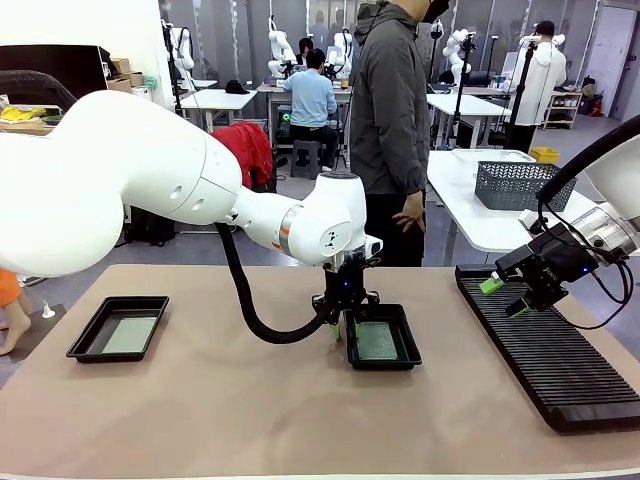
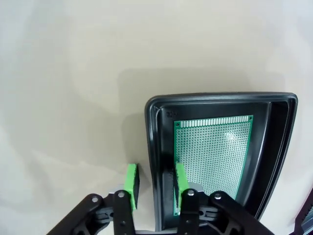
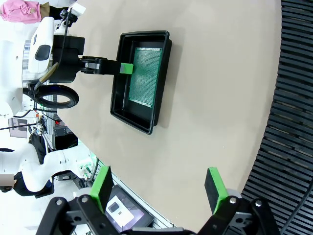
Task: Inspect and transfer BCBs to ESD trays.
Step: Pick up the ESD tray and place it on the left side of the table.
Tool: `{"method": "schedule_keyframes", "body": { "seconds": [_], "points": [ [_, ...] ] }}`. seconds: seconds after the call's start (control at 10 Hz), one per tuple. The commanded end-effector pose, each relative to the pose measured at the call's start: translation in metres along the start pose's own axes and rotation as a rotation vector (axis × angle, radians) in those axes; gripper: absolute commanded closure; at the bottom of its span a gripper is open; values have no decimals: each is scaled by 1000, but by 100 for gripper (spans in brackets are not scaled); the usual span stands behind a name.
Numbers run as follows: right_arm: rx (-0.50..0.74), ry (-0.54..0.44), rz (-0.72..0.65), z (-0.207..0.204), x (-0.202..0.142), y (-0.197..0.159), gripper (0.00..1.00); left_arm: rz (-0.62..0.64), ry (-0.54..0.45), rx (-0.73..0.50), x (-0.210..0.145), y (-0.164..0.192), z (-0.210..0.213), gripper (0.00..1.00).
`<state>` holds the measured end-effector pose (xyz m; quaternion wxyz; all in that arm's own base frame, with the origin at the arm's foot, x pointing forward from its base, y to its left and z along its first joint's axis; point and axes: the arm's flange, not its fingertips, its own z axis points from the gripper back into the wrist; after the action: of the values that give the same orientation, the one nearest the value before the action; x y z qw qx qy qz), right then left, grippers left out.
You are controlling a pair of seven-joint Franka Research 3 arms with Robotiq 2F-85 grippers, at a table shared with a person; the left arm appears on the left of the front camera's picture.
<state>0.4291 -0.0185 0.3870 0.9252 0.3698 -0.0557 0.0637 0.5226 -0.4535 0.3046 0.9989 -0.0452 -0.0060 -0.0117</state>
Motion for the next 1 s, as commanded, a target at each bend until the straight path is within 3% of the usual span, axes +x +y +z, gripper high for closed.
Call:
{"method": "schedule_keyframes", "body": {
  "seconds": [0.0, 0.1, 0.2, 0.3, 0.4, 0.5, 0.6, 0.9],
  "points": [
    [-11, -10, -17, -1, -2, 2, 0, -7, 23, -8, 5, 6, 1, 72],
    [-11, -10, -17, -1, -2, 2, 0, -14, 20, -13, 4, 6, 1, 68],
    [-11, -10, -17, -1, -2, 2, 0, -15, 17, -16, 4, 8, 2, 82],
    [-11, -10, -17, -1, -2, 2, 0, -13, 12, -16, 3, 9, 3, 80],
    [-11, -10, -17, -1, -2, 2, 0, -14, 10, -24, 2, 10, 4, 94],
    [-11, -10, -17, -1, -2, 2, 0, -18, 11, -25, 2, 11, 4, 93],
    [-11, -10, -17, -1, -2, 2, 0, -17, 12, -27, 2, 11, 3, 100],
    [-11, -10, -17, -1, -2, 2, 0, -16, 16, -30, 0, 13, 4, 100]
  ]
}}
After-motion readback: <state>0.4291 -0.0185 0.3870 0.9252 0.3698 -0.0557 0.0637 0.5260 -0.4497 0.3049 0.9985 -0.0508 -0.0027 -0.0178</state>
